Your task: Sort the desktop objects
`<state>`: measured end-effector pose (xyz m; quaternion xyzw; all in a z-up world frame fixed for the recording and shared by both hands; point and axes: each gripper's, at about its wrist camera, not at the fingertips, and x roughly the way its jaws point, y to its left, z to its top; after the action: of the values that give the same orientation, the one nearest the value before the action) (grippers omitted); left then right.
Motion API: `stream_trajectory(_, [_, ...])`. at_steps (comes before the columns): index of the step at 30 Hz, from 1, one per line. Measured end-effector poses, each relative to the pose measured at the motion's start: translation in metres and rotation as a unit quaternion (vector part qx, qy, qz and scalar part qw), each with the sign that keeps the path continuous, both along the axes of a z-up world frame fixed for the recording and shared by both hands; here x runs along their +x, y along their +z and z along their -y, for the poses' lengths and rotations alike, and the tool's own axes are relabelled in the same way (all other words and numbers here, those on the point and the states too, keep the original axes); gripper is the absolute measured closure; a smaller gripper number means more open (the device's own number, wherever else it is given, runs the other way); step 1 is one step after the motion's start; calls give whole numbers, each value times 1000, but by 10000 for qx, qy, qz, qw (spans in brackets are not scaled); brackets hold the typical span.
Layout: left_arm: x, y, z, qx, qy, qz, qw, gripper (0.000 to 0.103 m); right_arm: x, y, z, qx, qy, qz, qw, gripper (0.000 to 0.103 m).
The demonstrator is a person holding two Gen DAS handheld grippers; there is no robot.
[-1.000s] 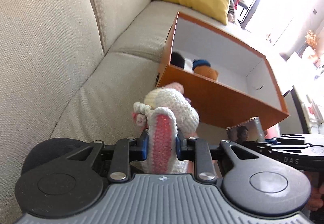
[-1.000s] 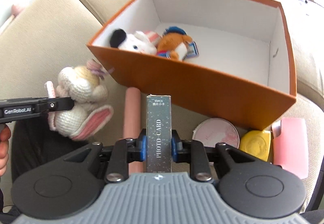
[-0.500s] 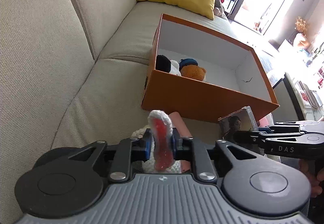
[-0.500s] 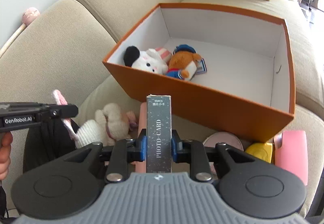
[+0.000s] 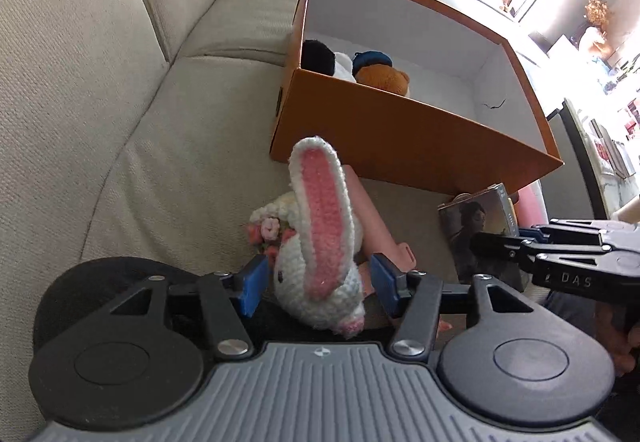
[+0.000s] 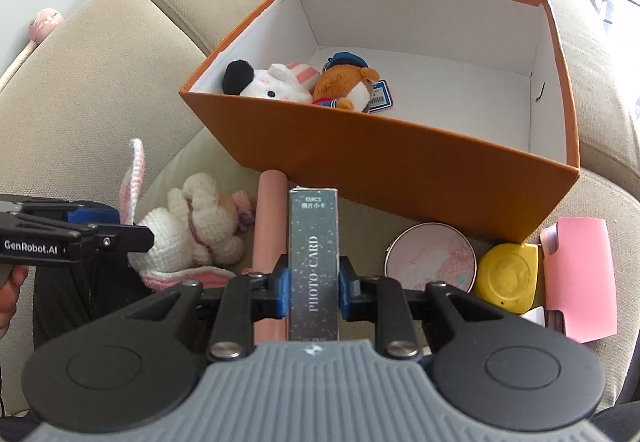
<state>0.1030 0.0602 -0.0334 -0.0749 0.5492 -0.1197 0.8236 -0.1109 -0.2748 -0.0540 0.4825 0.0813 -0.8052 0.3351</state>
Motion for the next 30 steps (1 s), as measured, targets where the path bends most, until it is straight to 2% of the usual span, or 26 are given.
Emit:
stream_trajectory(2, [11, -4, 3, -25, 68, -256, 9996, 38, 0, -1, 0, -2, -16, 14, 10000, 78])
stream_trajectory(6, [31, -21, 7, 205, 61, -738, 9970, 40, 0, -4, -1, -31, -31, 41, 10000, 78])
stream_trajectory(9, [39, -34, 8, 152, -168, -1073, 9940, 45, 0, -4, -3, -29, -42, 36, 10000, 78])
stream_trajectory(13, [41, -37, 10, 210, -393, -1170, 9921, 50, 0, -4, -5, 12, -73, -18, 10000, 78])
stream_trajectory(16, [35, -32, 14, 292, -510, -1003, 9932, 54, -1, -6, -5, -12, -79, 7, 10000, 78])
stream_trajectory(18, [29, -29, 12, 248, -408, -855, 9952, 56, -1, -6, -4, -13, -51, 10, 10000, 78])
stream_trajectory(25, [-1, 3, -10, -351, 175, -211, 9990, 57, -1, 3, -3, -62, 23, -101, 9999, 79])
stream_trajectory(30, [-17, 41, -11, -749, 230, 407, 9961, 57, -1, 19, -5, -243, -25, -194, 9995, 79])
